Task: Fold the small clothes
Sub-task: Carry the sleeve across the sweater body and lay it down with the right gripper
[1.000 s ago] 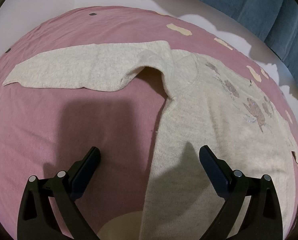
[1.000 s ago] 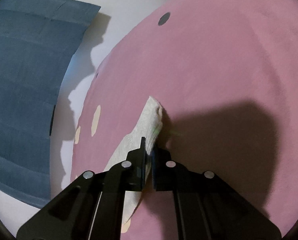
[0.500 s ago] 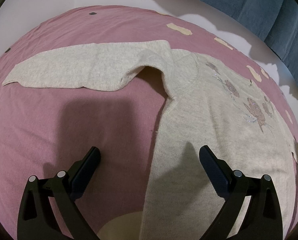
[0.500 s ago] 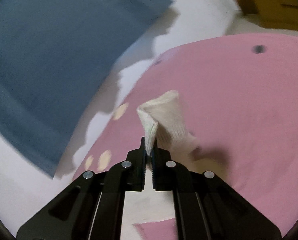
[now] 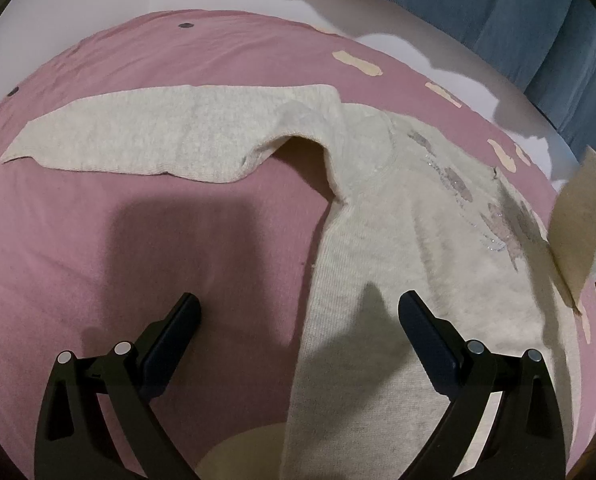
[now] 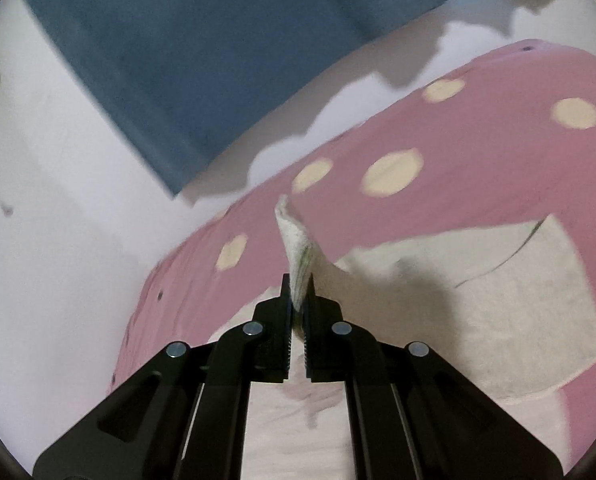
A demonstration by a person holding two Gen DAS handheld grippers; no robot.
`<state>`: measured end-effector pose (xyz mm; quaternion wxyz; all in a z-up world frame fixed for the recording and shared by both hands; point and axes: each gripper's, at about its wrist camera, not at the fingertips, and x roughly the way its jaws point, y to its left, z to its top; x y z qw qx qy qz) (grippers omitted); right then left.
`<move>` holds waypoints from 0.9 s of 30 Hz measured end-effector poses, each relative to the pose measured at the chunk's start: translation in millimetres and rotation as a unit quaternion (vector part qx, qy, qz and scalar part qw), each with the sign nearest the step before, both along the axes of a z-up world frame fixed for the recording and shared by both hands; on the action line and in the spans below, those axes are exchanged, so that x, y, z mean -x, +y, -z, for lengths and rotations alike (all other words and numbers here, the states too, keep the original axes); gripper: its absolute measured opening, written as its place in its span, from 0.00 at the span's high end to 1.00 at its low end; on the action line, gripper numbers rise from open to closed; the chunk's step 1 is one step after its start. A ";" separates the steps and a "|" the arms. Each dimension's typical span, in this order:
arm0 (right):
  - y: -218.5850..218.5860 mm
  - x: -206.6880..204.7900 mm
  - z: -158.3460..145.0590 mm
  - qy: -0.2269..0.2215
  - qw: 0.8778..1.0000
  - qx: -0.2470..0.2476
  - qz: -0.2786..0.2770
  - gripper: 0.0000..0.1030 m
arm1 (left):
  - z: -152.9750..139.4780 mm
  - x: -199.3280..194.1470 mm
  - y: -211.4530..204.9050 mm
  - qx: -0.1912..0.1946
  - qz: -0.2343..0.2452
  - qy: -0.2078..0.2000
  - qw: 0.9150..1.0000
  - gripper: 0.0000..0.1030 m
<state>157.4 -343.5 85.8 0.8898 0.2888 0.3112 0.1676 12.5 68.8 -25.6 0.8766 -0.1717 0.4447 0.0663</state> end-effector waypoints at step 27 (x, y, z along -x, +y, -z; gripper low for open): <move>205.8 -1.2 109.9 0.097 0.958 0.149 -0.224 0.79 | -0.2 -1.2 -0.7 0.000 0.000 0.001 1.000 0.05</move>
